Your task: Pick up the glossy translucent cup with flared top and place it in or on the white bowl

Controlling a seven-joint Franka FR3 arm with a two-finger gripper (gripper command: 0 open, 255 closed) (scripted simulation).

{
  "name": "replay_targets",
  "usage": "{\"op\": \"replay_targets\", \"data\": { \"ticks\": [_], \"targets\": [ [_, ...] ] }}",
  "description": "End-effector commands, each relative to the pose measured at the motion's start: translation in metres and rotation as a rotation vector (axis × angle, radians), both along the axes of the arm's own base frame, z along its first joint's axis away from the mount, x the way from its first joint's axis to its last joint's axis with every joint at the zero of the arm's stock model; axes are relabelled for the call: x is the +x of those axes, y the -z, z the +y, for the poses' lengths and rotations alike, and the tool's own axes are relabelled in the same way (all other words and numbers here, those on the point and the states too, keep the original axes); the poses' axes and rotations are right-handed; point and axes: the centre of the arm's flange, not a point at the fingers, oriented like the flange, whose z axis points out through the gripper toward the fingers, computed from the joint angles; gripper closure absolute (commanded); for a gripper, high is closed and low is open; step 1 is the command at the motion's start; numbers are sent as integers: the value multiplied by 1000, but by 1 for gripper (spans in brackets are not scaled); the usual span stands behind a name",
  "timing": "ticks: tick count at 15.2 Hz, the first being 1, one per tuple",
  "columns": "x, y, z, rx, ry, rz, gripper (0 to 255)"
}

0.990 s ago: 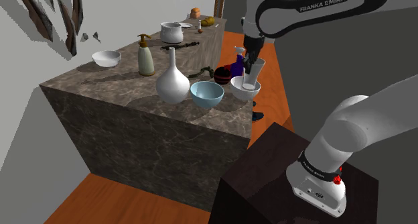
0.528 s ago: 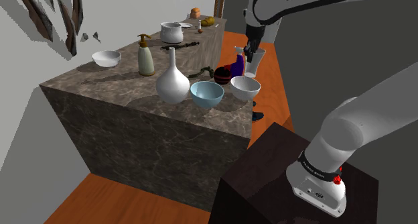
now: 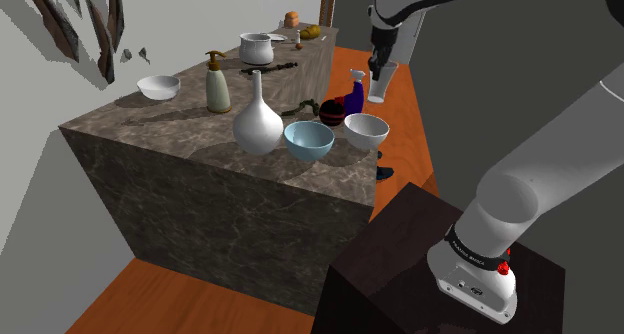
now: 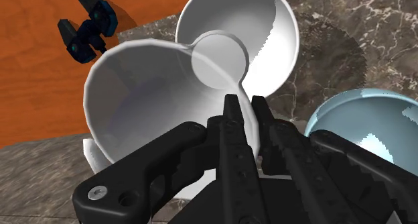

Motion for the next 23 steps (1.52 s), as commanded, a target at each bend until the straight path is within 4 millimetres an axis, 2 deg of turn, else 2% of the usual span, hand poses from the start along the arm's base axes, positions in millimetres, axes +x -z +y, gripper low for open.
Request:
{"op": "replay_targets", "data": {
  "ticks": [1, 19, 23],
  "targets": [
    [2, 8, -4, -1, -1, 0, 255],
    [2, 105, -4, -1, -1, 0, 255],
    [2, 105, -4, -1, -1, 0, 255]
  ]
}}
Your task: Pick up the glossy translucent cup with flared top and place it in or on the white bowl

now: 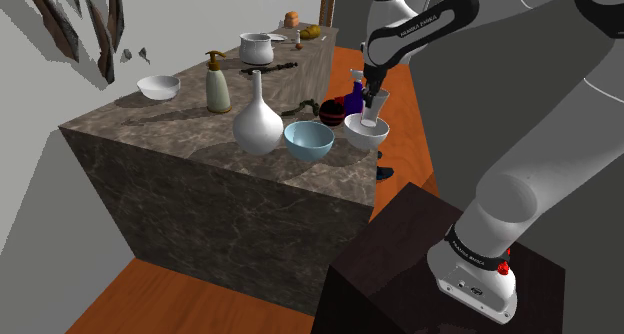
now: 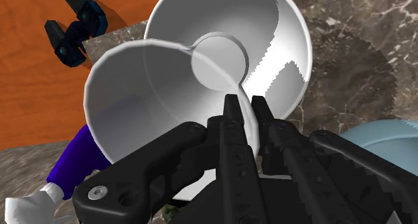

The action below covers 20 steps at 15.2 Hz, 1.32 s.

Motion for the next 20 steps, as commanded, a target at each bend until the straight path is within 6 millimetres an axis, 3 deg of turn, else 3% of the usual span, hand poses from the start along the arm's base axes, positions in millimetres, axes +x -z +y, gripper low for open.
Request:
{"op": "replay_targets", "data": {
  "ticks": [1, 4, 5, 10, 14, 20],
  "targets": [
    [0, 0, 0, 0, 0, -1, 255],
    [0, 0, 0, 0, 0, -1, 255],
    [0, 0, 0, 0, 0, -1, 0],
    [0, 0, 0, 0, 0, -1, 0],
    [-2, -48, 13, 0, 0, -1, 0],
    [-2, -48, 13, 0, 0, -1, 0]
  ]
}}
